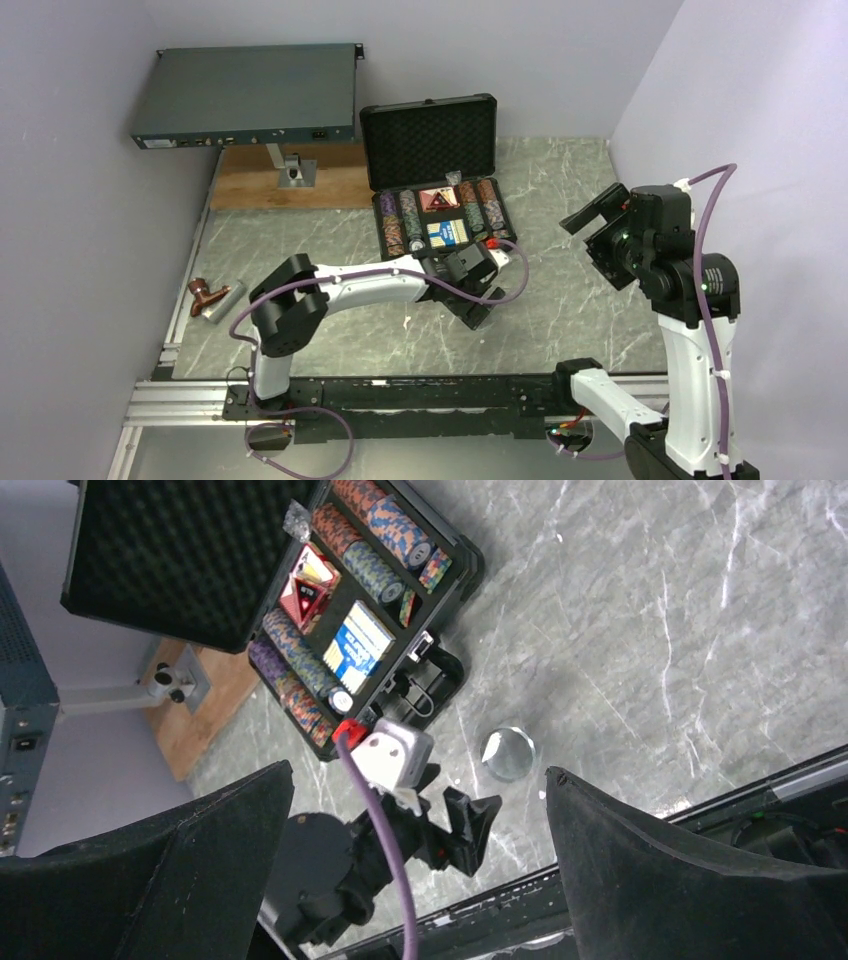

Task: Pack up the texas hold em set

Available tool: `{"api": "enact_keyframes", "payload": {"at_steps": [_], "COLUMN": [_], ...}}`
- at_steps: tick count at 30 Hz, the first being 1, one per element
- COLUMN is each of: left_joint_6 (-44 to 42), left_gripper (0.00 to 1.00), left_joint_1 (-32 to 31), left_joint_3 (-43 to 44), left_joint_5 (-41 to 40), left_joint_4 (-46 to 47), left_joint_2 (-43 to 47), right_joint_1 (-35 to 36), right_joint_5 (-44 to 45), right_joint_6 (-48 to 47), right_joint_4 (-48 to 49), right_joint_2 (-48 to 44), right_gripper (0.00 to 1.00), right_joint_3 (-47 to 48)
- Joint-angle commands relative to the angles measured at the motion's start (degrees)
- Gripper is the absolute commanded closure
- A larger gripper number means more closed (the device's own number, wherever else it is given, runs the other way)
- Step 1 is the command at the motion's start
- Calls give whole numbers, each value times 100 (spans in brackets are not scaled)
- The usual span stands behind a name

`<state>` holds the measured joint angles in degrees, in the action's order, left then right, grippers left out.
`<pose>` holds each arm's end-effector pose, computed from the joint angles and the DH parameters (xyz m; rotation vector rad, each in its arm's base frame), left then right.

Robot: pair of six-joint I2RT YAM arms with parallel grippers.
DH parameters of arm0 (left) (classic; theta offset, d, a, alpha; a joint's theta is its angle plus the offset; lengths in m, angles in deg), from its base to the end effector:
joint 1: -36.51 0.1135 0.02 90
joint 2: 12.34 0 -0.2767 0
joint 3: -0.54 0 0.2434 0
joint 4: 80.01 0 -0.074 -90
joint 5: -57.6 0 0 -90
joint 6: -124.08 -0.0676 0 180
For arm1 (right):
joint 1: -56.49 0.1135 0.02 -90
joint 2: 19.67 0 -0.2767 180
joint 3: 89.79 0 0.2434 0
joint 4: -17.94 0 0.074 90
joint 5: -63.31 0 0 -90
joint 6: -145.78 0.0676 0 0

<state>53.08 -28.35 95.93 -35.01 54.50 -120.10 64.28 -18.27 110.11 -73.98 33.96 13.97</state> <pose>0.1801 -0.3766 0.2050 1.0188 2.4531 -0.4663 0.1172 0.0060 0.4292 0.9871 2.1018 0.3894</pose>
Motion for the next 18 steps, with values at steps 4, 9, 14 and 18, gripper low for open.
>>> {"api": "enact_keyframes", "payload": {"at_steps": [4, 9, 14, 18], "left_joint_6": [46, 38, -13, -45], "left_gripper": [14, 14, 14, 14], "left_joint_1": [-123, -123, -145, -150], "left_joint_3": [611, 743, 866, 961], "left_joint_5": [207, 208, 282, 271], "left_joint_4": [-95, -60, -61, -58], "left_joint_2": [-543, -738, -938, -1066], "right_joint_1": [-17, -18, -19, -24], "right_joint_5": [41, 89, 71, 96], "right_joint_6": [62, 77, 79, 50], "right_joint_4": [-424, -499, -471, -463], "right_joint_2": [-198, -258, -282, -300], "right_gripper": [0, 0, 0, 0], "right_joint_3": [256, 244, 169, 150]}}
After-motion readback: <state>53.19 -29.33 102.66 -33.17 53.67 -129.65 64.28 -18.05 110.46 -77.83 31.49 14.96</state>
